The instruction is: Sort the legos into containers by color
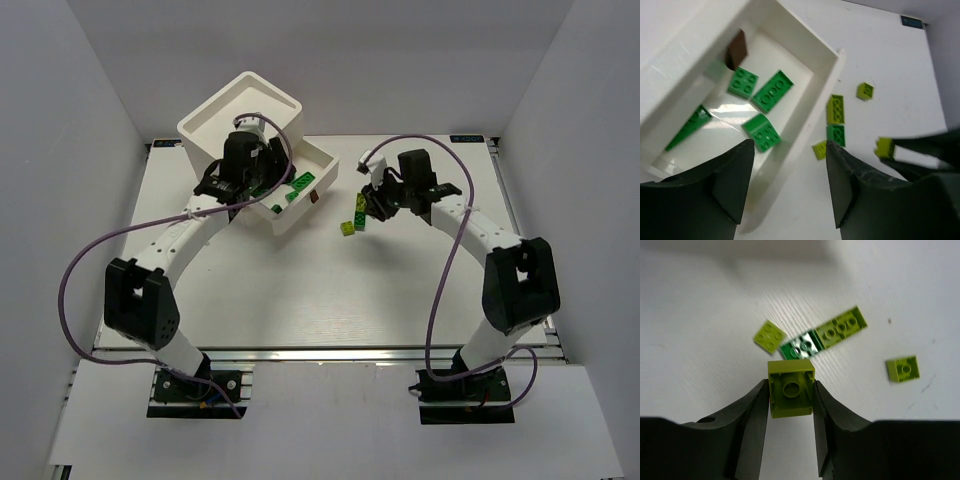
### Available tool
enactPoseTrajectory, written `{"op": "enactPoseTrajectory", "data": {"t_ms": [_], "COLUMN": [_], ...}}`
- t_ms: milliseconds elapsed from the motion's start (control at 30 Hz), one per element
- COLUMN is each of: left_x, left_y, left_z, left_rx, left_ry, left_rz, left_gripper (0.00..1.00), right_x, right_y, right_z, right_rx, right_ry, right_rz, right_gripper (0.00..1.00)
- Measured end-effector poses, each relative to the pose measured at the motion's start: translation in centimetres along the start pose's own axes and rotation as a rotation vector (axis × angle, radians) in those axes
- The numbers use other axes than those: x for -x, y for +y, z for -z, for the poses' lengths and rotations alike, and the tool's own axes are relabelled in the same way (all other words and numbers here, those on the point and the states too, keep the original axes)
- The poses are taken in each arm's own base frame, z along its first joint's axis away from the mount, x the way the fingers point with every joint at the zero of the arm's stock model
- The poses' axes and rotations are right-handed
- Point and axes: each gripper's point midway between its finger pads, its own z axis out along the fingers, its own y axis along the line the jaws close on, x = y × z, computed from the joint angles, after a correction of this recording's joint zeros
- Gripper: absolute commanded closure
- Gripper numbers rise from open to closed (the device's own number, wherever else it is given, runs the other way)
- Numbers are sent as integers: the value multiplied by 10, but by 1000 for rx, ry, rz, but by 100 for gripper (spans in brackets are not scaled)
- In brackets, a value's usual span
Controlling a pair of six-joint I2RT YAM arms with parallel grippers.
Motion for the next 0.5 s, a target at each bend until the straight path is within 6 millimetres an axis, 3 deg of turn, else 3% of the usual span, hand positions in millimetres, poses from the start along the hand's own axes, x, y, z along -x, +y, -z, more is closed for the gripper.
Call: {"op": "enactPoseTrajectory", "data": {"t_ms": [300, 433, 467, 500], "left_x": [-3, -7, -10, -12], "left_y": [-34, -34, -33, -31], "left_z": [76, 101, 105, 109], "left_rx": [-257, -289, -290, -290], "left_ry": [-66, -95, -97, -98], "left_rz": [5, 30, 36, 42], "left_gripper": [25, 24, 23, 23], "right_x": [-81, -111, -118, -124], "right_y": [-33, -39, -39, -38], "right_z": [-24, -38, -40, -41], "right_rx": [-121, -131, -130, -127], "right_ry": [315, 426, 447, 466], "right_rz": [-172, -192, -197, -202], "right_gripper": [99, 75, 67, 53]}}
